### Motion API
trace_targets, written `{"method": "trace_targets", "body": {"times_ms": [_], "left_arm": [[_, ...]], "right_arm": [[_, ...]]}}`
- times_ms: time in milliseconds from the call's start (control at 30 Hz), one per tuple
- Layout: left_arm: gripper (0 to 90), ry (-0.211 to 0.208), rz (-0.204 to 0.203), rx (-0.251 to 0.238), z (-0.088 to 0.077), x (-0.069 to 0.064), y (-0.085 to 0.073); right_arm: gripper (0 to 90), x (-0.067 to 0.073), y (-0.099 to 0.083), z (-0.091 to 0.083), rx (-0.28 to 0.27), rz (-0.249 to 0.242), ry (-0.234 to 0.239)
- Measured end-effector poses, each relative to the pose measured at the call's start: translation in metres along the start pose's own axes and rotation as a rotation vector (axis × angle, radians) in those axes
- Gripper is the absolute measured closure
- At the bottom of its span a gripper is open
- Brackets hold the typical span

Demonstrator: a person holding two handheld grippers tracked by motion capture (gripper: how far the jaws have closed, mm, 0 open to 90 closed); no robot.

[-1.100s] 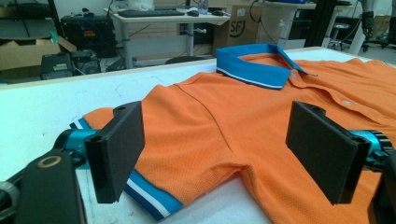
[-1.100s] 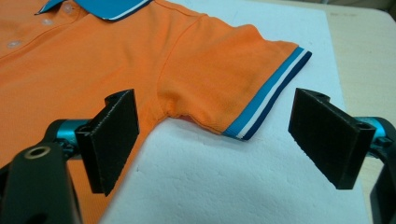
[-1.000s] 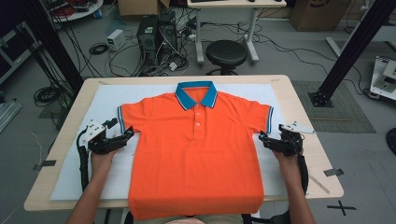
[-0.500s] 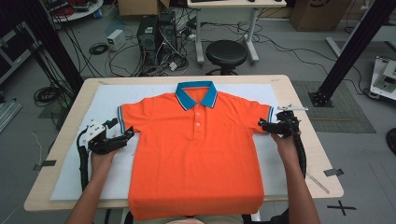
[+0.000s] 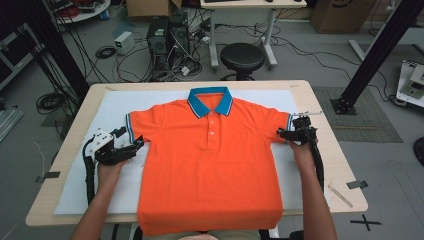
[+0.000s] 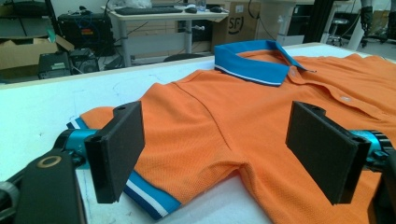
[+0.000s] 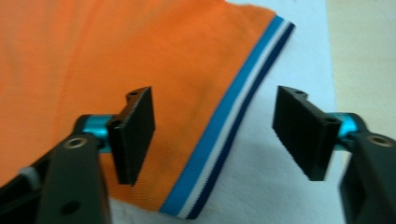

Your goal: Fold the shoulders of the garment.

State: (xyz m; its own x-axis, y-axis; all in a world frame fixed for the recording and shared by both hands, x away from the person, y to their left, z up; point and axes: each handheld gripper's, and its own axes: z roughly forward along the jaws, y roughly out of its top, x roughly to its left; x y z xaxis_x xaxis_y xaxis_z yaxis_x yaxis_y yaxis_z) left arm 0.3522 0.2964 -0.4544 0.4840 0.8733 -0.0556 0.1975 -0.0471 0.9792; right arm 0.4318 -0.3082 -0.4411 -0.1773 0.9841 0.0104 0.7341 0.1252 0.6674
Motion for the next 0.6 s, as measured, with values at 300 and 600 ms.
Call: {"method": "trace_targets", "body": {"times_ms": [300, 600], "left_arm": [[19.8, 0.000, 0.004, 0.002, 0.000, 0.000, 0.000], [19.8, -0.001, 0.008, 0.003, 0.000, 0.000, 0.000]], "right_arm": [[59.8, 0.000, 0.003, 0.006, 0.032, 0.024, -0.006], [81.6, 0.014, 0.011, 0.001, 0.031, -0.063, 0.004]]}}
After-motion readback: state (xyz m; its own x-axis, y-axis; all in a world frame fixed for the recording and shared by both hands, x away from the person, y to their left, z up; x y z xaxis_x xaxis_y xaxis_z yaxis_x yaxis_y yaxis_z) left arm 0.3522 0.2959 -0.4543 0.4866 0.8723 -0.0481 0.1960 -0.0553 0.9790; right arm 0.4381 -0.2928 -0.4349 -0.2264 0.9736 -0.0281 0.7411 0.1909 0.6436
